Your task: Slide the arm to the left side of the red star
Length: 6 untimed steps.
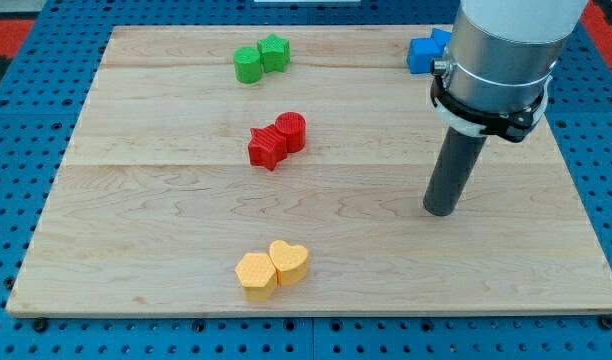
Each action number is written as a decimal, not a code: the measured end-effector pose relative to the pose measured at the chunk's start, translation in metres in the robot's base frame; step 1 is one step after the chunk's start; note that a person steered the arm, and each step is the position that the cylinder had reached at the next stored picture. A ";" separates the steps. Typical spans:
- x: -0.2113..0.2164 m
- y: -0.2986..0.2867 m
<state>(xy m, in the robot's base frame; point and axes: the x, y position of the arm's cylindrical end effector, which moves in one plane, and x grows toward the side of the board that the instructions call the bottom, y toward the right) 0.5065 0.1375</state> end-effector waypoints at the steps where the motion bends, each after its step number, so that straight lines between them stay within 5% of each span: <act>1: 0.000 0.000; 2: 0.025 -0.063; 6: -0.036 -0.290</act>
